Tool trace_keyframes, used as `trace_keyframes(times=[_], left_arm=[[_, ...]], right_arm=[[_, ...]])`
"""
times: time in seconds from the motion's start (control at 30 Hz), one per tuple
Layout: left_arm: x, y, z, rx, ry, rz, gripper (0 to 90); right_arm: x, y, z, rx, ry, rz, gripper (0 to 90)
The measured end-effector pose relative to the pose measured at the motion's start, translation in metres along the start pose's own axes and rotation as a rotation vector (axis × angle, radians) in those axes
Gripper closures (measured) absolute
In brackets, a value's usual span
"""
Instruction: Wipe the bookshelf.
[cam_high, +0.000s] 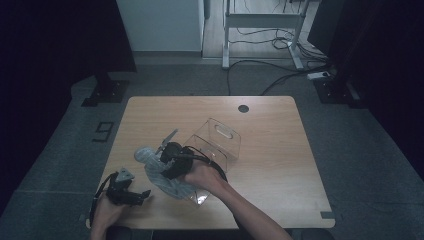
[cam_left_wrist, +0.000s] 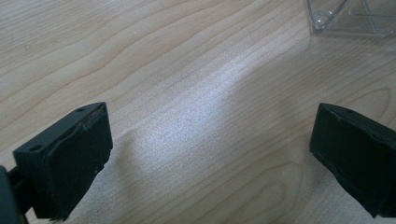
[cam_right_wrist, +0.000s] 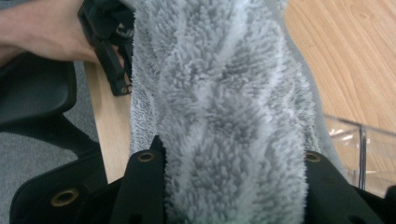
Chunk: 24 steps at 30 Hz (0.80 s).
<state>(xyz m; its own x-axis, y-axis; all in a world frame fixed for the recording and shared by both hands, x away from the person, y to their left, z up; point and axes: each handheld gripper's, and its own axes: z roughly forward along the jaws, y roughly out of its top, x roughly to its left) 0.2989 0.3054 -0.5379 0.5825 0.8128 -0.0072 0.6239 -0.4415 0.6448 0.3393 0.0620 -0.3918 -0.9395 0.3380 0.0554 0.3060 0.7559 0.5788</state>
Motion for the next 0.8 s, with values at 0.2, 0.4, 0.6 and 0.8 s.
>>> trace_keyframes(times=[0.2,0.4,0.6,0.8], left_arm=[[0.000,0.000,0.001,0.007,-0.002,0.000,0.0],[0.000,-0.001,0.002,0.016,-0.002,-0.001,0.0],[-0.001,-0.001,0.002,0.024,-0.002,0.003,0.0],[-0.001,-0.001,0.003,0.032,-0.004,-0.001,0.0]], right_arm=[[0.003,-0.011,-0.008,-0.002,0.005,-0.006,60.4],[0.007,-0.023,-0.015,-0.015,0.004,-0.017,60.4],[0.010,-0.038,-0.023,-0.030,0.012,-0.017,60.4],[0.012,-0.057,-0.030,-0.063,0.028,-0.009,59.9]])
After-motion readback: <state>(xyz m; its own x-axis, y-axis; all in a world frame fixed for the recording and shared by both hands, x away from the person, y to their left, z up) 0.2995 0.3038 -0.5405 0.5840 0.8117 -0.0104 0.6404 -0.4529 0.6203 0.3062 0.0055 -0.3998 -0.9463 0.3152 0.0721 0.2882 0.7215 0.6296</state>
